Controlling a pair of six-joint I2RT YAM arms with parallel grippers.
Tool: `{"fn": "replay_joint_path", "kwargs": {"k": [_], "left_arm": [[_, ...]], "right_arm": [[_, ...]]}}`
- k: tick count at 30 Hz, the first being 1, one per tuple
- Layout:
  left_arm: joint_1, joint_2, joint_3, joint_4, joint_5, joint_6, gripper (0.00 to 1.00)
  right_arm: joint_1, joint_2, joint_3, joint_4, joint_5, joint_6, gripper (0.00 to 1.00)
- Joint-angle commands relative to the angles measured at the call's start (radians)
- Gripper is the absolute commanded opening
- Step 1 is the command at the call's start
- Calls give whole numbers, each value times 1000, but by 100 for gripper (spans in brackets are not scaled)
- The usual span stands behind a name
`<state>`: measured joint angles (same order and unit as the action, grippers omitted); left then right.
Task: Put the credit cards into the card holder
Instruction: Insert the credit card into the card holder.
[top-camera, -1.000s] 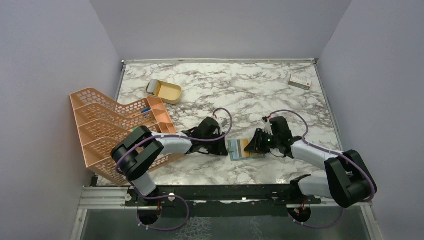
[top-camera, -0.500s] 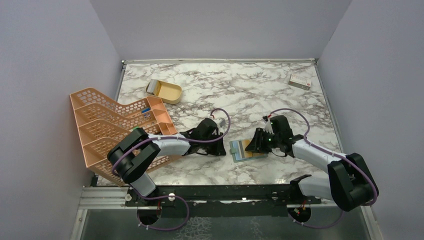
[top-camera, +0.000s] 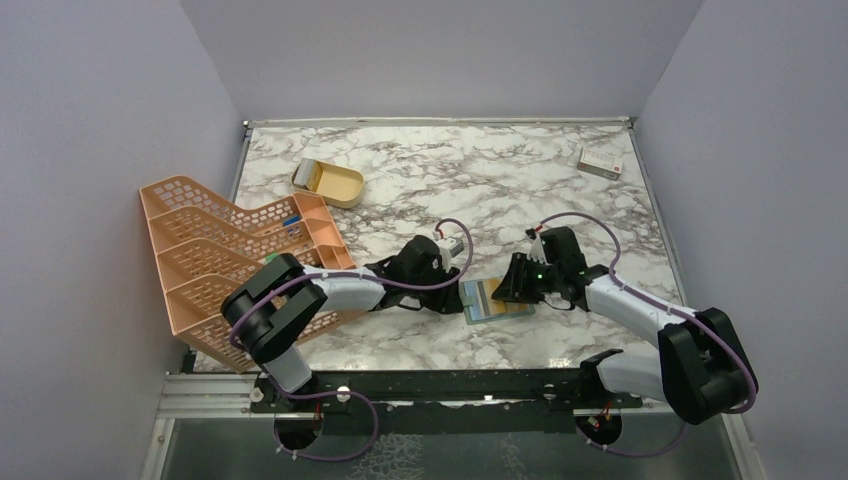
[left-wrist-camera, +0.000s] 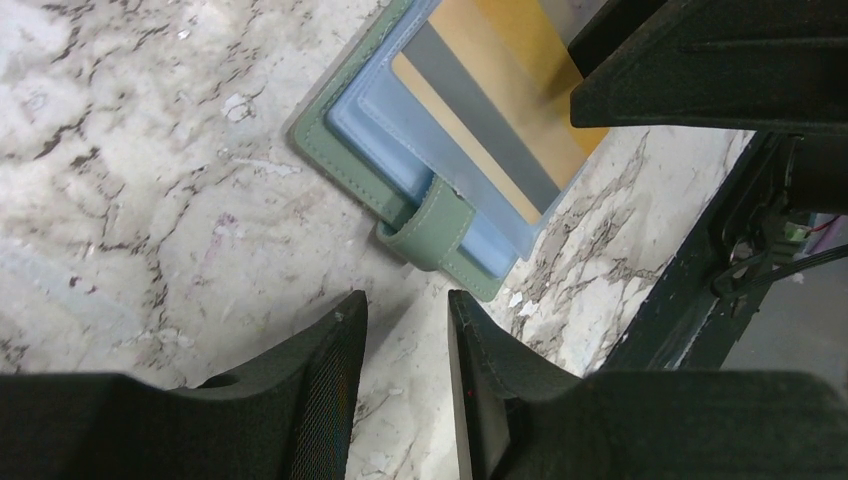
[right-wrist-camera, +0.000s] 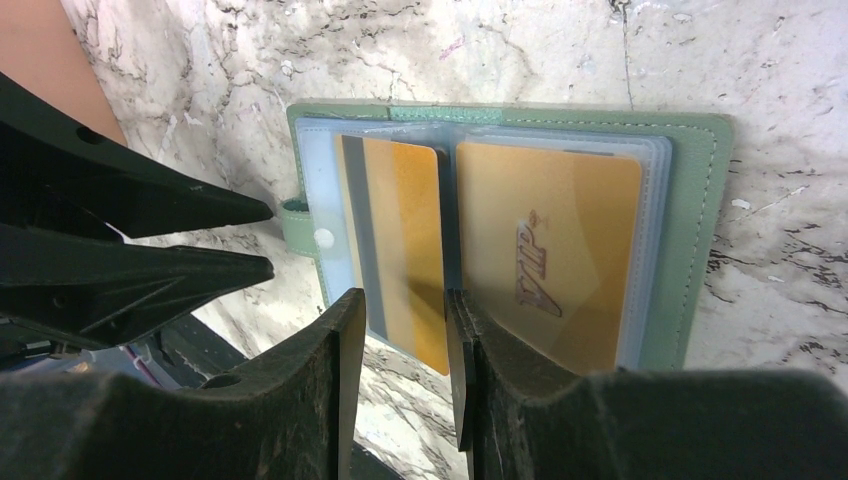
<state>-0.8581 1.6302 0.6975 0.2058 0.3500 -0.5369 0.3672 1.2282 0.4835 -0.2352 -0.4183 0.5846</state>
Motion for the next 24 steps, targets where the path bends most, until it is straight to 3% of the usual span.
{"fn": "replay_joint_path", "kwargs": {"k": [1,19,24], "left_arm": [[-23,46,56,5,-6,52,39],[-42,-43,53,-167,-426,48,39],[-44,-119,26,-171,-408,-39,36]], "right_arm": [[3,5,-2,25,13,-15,35],[2,36,-59,76,44,-3,33],[3,32,-55,82,30,-6,32]]}}
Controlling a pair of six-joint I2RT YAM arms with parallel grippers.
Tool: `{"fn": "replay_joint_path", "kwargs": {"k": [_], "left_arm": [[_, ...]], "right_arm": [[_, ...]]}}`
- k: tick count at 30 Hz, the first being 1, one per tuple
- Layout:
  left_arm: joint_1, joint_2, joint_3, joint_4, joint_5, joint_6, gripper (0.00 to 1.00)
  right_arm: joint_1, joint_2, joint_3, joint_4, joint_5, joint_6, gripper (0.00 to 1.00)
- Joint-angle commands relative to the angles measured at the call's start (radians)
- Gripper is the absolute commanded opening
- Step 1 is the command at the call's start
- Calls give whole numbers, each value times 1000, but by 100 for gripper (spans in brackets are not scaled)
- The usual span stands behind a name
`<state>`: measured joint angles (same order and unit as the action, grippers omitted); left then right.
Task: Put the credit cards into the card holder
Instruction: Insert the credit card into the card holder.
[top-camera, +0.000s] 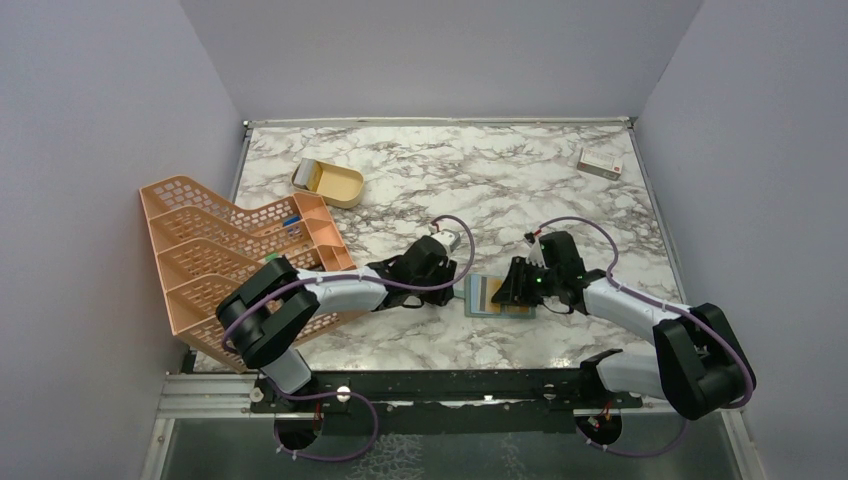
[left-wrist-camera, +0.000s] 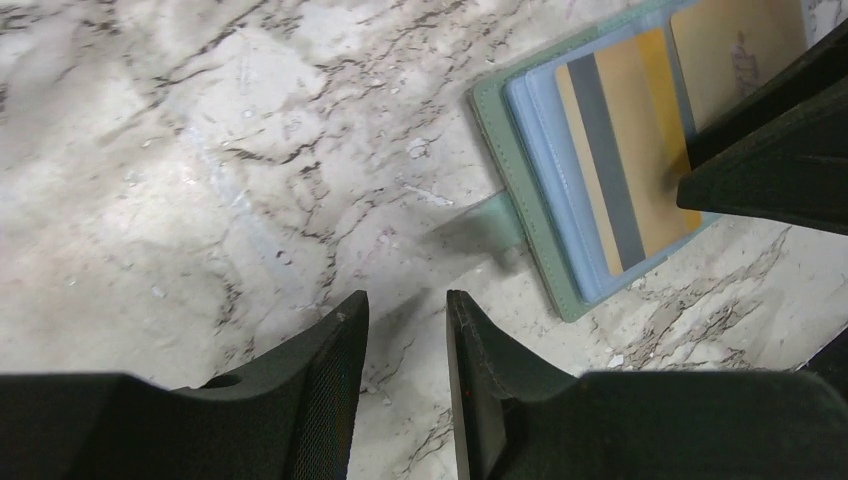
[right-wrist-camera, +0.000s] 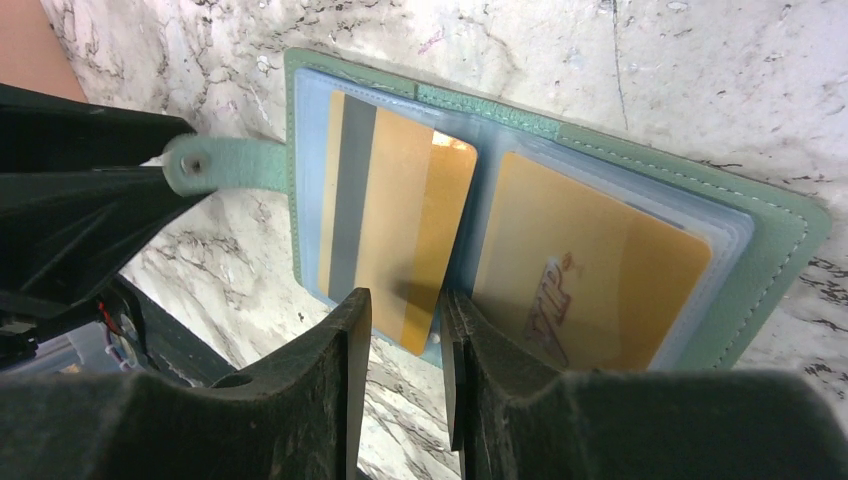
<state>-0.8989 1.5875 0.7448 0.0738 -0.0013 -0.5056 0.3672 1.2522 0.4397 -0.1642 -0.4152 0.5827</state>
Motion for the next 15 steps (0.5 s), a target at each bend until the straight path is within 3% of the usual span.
{"fn": "replay_joint_path", "kwargs": {"k": [1,11,15], "left_arm": [[-2,-90,-25,-32,-32,-84,36],[-2,-122,-38,198,202,-202,39],[-2,-49,4,192,212,-168,40]], "right_arm": [[2,6,-7,9,23,-4,32],[2,-39,50,-43,78,11,36],[2,-21,64,-34,81,13,37]]}}
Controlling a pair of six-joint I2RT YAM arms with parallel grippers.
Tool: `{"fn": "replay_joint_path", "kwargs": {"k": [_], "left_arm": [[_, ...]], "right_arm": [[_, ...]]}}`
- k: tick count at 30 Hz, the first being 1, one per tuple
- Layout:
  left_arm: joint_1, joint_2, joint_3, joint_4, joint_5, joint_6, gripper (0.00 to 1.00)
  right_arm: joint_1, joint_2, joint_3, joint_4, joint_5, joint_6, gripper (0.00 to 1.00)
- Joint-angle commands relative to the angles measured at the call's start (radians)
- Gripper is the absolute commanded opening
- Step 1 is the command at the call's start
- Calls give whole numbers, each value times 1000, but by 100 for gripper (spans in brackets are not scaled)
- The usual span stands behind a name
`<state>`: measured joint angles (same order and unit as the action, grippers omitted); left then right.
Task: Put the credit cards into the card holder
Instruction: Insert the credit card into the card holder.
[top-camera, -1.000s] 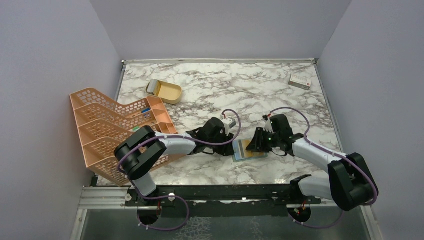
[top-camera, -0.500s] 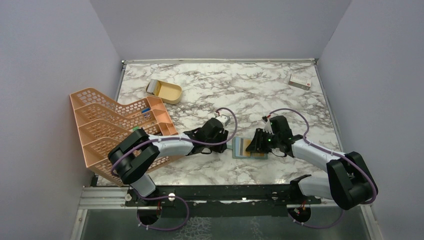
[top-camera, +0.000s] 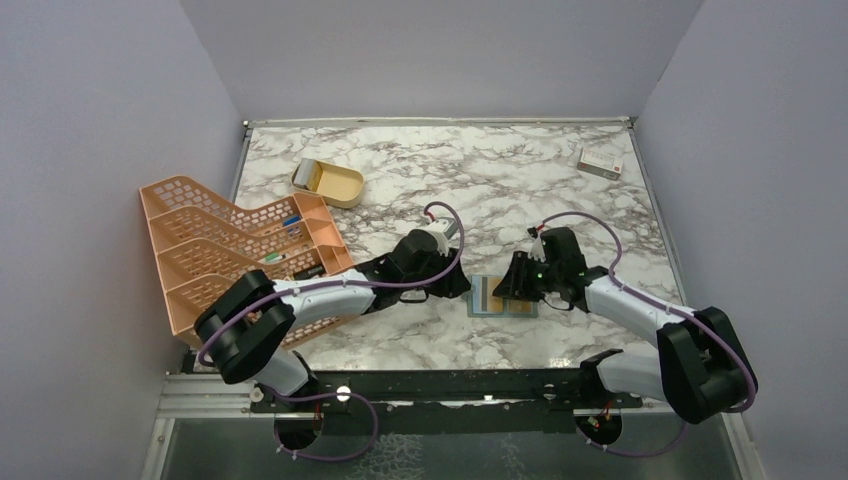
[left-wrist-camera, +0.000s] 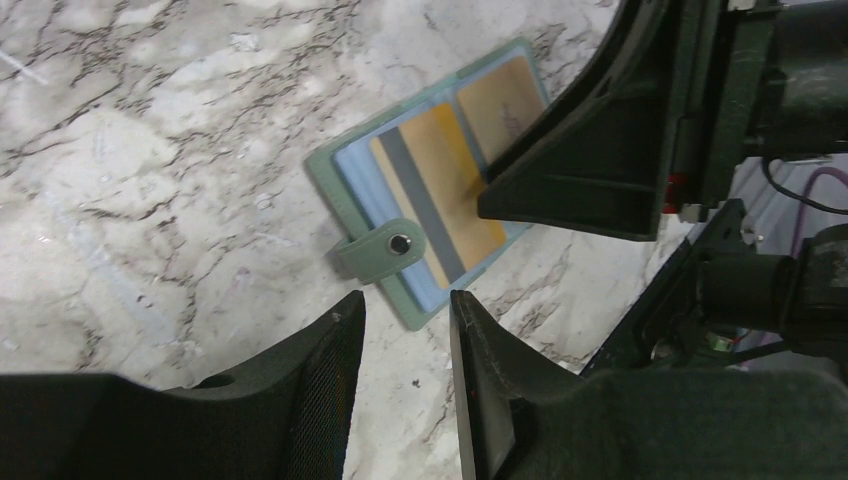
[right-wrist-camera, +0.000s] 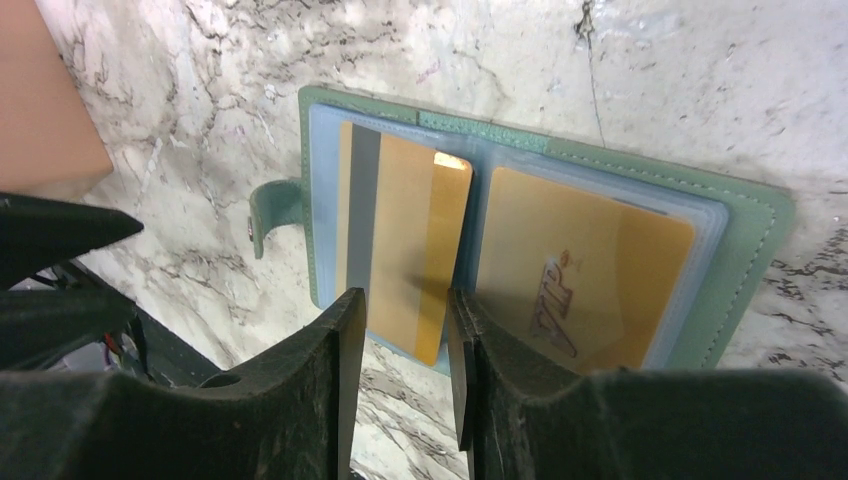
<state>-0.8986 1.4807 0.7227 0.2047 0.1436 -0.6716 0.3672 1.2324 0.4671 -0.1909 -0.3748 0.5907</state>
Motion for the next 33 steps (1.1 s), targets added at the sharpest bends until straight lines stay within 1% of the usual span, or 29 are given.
{"fn": "replay_joint_path", "kwargs": {"k": [1,5,13,17,21,24,29,33], "left_arm": [[-2,71,31,59,63,0,41],[-2,114,29,62,48,0,41],[-2,175,27,92,77,2,43],[-3,190,30,106,76,6,44],[-2,207,37,116,80,9,44],[-2,211,38,117,78,11,43],[-3,197,26,117,59,12,43],[-2,183,15,117,43,12,40]], "right_arm": [[2,9,39,-5,40,4,37],[2,34,39,11,38,2,37],[4,51,33,51,6,10,36],[7,47,14,98,-30,30,33],[15,66,7,134,-42,42,26],[18,89,7,150,-55,45,23],[29,120,14,158,-83,38,23],[37,122,13,160,-75,42,26]]}}
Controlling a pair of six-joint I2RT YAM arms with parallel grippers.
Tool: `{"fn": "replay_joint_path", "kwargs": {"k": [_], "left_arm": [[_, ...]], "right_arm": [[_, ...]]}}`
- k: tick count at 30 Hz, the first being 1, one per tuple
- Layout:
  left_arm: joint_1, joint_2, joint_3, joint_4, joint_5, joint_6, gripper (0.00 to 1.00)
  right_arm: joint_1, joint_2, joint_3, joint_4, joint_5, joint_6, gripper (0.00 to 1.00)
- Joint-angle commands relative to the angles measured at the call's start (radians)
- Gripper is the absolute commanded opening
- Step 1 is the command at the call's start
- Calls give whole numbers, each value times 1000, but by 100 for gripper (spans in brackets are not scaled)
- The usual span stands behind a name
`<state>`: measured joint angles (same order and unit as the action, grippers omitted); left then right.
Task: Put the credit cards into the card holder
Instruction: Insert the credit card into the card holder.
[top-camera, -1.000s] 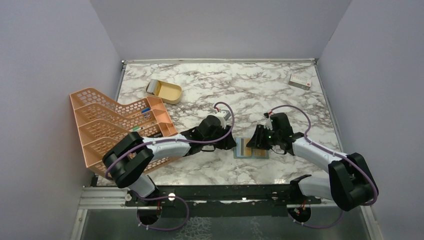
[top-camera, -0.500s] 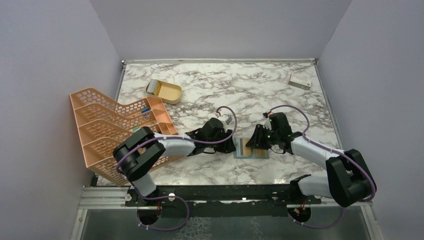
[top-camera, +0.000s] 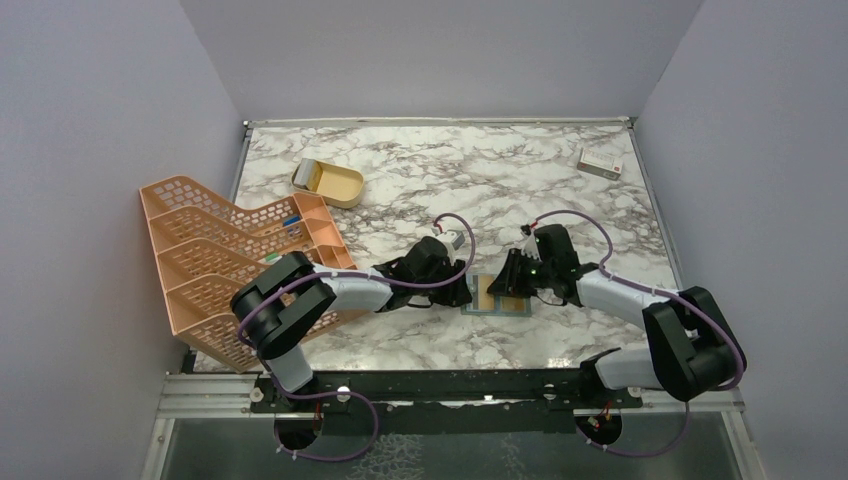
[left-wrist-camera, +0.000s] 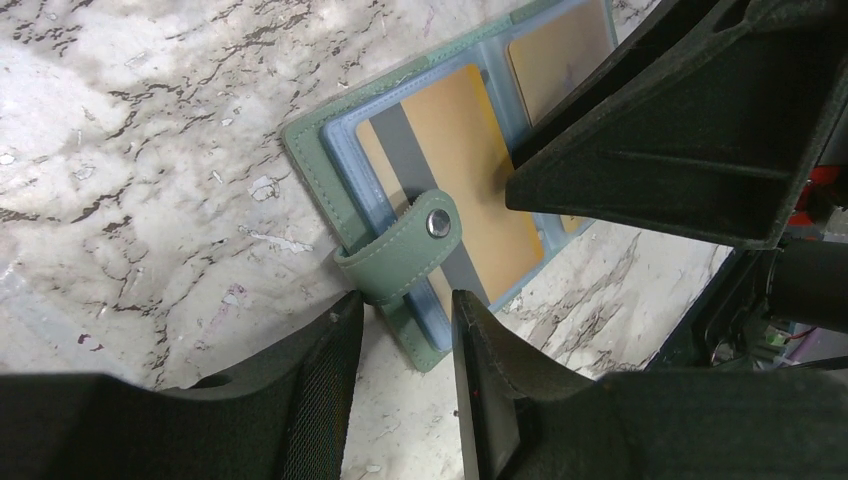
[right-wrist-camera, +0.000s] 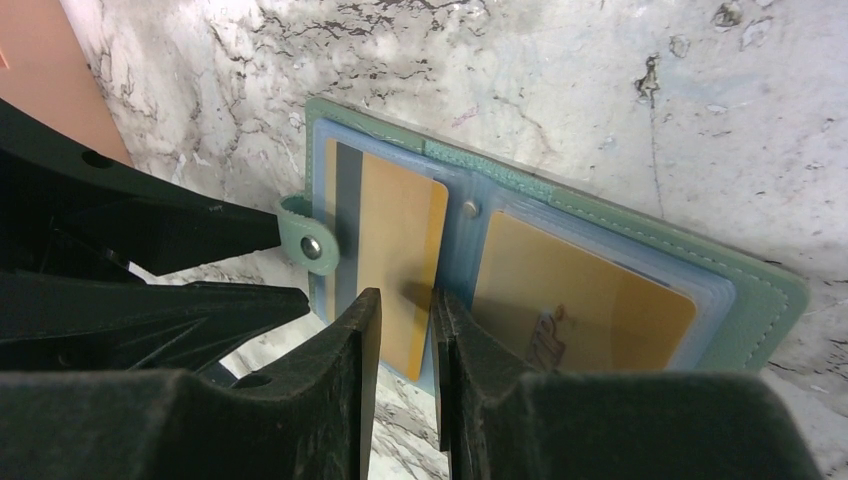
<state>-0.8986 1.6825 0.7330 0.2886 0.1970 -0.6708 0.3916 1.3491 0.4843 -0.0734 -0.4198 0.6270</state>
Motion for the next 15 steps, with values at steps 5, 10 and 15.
{"fn": "replay_joint_path", "kwargs": {"k": [5,10,15], "left_arm": [[-2,-36,-9,31,-29,4,32],[-2,-91,-27,16,-55,-3,32],[-2,-120,-20,9,-25,-14,35]], "right_arm": [[20,-5,5,16,-22,5,26],[20,-64,44,-118,45,-12,32],[20,-133,72,-227,126,-5,36]]}}
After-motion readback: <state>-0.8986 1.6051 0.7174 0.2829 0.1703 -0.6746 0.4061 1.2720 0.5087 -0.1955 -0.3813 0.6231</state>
